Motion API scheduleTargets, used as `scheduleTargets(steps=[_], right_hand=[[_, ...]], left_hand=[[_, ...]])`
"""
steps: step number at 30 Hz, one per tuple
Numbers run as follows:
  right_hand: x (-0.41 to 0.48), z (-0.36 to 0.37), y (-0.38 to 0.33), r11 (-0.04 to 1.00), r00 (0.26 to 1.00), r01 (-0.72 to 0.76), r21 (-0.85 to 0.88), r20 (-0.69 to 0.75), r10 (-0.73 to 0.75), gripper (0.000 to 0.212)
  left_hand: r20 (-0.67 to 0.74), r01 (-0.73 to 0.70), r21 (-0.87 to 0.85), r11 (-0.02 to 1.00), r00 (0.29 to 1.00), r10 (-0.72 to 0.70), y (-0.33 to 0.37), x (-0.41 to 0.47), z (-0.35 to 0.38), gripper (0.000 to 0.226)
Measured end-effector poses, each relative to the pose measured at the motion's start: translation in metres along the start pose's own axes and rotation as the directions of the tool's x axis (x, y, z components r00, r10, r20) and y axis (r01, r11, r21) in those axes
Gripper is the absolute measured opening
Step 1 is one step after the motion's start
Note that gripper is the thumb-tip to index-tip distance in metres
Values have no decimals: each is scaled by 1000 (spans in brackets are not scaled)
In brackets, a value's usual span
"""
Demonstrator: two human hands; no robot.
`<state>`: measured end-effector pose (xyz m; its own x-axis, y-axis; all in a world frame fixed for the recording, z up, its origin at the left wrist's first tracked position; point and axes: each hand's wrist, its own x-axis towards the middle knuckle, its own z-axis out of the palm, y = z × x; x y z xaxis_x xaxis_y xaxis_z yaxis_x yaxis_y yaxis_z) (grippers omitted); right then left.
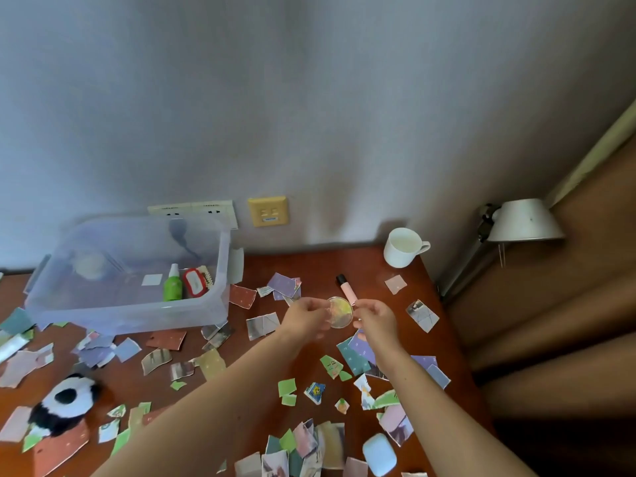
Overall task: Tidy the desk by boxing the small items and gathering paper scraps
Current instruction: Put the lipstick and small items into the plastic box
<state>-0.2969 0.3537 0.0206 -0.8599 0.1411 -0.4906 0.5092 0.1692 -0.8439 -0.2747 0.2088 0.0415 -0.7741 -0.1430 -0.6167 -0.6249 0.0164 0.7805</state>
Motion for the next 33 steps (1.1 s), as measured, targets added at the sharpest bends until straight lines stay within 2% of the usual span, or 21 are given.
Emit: scheduleTargets(steps=[4, 10, 14, 18, 22, 26, 28, 33], right_hand=[[33, 2, 0, 997, 1000, 12, -76, 7, -12, 17], [74, 7, 0, 948, 992, 123, -293, 34, -118, 29], [95, 14, 7, 894, 983, 185, -408, 77, -168, 36], [112, 23, 6, 832, 973, 230, -504, 99, -209, 40], [124, 30, 8, 779, 968, 252, -575, 134, -214, 45], [131, 35, 11, 699, 956, 287, -655, 151, -251, 47], [132, 36, 13, 675, 951, 301, -674, 163, -262, 47], [133, 33, 17, 695, 961, 274, -665, 154, -231, 41]], left_hand=[[-46, -88, 147, 985, 994, 95, 2, 29, 9, 17], [-44, -122, 366, 922, 988, 148, -1, 70, 17, 45], [-13, -141, 578, 804, 983, 181, -7, 91, 23, 63], [40, -184, 730, 658, 973, 228, -13, 106, 27, 72], [78, -194, 815, 546, 970, 228, -20, 115, 31, 79], [101, -220, 890, 400, 949, 298, -26, 117, 32, 76], [108, -231, 896, 380, 942, 317, -28, 119, 31, 73], [111, -227, 903, 364, 943, 313, -26, 119, 29, 71]])
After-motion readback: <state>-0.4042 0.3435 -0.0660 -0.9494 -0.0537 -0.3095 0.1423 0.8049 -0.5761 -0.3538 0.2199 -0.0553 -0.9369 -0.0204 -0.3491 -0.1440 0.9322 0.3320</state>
